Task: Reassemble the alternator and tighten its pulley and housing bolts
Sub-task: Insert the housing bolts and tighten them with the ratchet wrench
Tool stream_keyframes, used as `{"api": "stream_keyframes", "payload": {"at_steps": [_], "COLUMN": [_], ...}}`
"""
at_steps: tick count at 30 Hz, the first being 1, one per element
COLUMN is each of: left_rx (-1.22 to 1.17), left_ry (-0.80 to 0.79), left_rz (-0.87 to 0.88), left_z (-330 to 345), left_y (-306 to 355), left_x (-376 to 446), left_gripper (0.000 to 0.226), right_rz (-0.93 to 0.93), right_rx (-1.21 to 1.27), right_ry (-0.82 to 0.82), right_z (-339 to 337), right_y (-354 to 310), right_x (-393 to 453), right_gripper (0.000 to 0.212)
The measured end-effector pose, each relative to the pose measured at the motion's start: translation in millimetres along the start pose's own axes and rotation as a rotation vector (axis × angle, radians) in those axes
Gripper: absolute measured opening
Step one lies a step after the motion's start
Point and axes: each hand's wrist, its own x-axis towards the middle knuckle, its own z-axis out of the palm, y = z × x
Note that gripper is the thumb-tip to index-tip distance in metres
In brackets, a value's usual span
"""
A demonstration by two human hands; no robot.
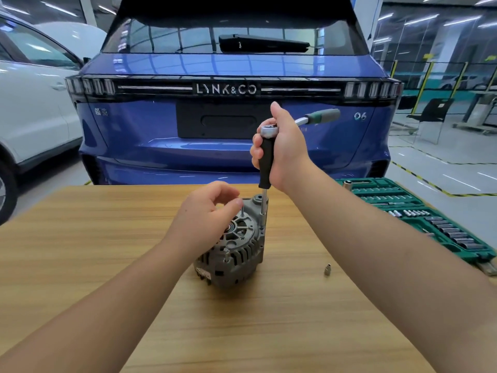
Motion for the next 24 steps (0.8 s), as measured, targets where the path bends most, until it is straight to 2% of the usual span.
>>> {"api": "stream_keyframes", "payload": {"at_steps": [5,8,11,15,18,20,22,24], "left_rx": [0.123,0.065,0.026,0.062,0.065,0.087,0.109,0.115], "left_ry": [-0.206,-0.221,-0.323,-0.374,-0.398,-0.410,-0.413,-0.410], "left_rz": [-0.051,-0.103,-0.140,-0.137,-0.120,-0.117,-0.118,-0.128], "left_z": [16,23,31,36,35,36,38,38], "left_y": [5,3,-5,-13,-14,-16,-18,-18], "left_x": [35,50,52,49,47,47,47,50], "left_gripper": [0.017,0.023,0.017,0.008,0.010,0.010,0.007,0.005], "right_rz": [-0.222,-0.350,-0.442,-0.666,-0.829,-0.851,-0.782,-0.686], "right_rx": [-0.148,-0.295,-0.445,-0.810,-1.041,-1.223,-1.415,-1.573], "right_ry": [-0.074,-0.095,-0.110,-0.174,-0.273,-0.303,-0.294,-0.312], "right_z": [-1,-7,-16,-22,-20,-18,-15,-12], "right_y": [11,8,3,-3,-9,-13,-19,-26], "right_x": [-2,-6,-11,-16,-18,-19,-22,-26], "right_gripper": [0.049,0.038,0.029,0.023,0.020,0.016,0.012,0.020]}}
